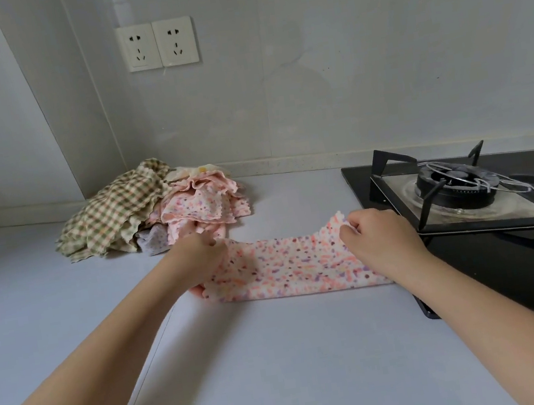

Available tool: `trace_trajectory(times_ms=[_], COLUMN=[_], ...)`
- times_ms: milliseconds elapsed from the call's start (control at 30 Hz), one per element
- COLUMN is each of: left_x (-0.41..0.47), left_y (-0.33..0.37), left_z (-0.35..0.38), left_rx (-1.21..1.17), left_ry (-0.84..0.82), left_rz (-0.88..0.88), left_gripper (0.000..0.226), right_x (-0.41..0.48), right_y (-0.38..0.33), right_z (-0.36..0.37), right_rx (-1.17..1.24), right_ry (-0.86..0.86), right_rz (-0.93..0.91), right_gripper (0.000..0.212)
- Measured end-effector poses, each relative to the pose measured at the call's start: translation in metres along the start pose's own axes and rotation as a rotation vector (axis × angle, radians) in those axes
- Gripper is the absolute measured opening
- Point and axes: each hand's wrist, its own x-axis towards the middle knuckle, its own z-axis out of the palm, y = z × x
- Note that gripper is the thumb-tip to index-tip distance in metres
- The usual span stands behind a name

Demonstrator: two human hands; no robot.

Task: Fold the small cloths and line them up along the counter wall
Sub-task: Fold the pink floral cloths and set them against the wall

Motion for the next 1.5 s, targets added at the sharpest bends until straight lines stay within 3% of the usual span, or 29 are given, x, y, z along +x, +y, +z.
trace_trajectory(times_ms=[233,367,567,633,700,733,800,900,1000,1100,1167,1367,1500], left_x=[0.003,-0.003,-0.014,-0.016,-0.012,-0.010,-0.014,-0.020,-0.020,-0.019,-0.014,-0.011,-0.017], left_y=[-0.004,0.002,0.011,0.012,0.011,0.010,0.012,0.014,0.012,0.005,0.001,0.004,0.008], left_z=[0.019,0.026,0.032,0.029,0.030,0.032,0.035,0.037,0.027,0.023,0.025,0.036,0.031], left_rx=[0.235,0.364,0.520,0.584,0.578,0.522,0.383,0.202,-0.056,-0.013,0.077,0.051,-0.178], left_ry=[0.204,0.279,0.377,0.509,0.581,0.568,0.453,0.393,0.349,0.178,0.041,0.192,0.076], left_rz=[0.073,0.073,0.097,0.201,0.447,0.591,0.707,0.611,0.653,0.807,0.850,0.903,0.778], left_gripper=[0.028,0.029,0.018,0.020,0.023,0.019,0.009,0.030,0.023,0.029,0.043,0.036,0.022], right_x=[0.000,0.001,0.001,0.001,-0.003,-0.006,-0.009,-0.006,-0.004,-0.004,-0.004,-0.008,-0.014], right_y=[0.003,0.004,-0.003,-0.005,-0.011,-0.014,-0.019,-0.016,-0.010,-0.010,-0.012,-0.011,-0.019], right_z=[-0.001,0.000,0.001,-0.001,0.000,0.001,0.007,0.012,0.013,0.012,0.012,0.002,0.004], right_rx=[-0.131,-0.226,-0.374,-0.414,-0.274,-0.181,-0.118,-0.111,-0.107,0.029,0.080,0.030,0.102], right_ry=[0.039,-0.043,-0.062,0.031,0.086,0.065,-0.035,-0.088,-0.147,-0.110,-0.184,-0.381,-0.382], right_rz=[0.048,0.064,0.090,-0.003,-0.103,-0.117,-0.107,-0.115,-0.202,-0.254,-0.276,-0.341,-0.394], right_gripper=[0.034,0.009,0.024,0.032,0.023,0.016,0.015,0.028,0.038,0.034,0.033,0.065,0.063])
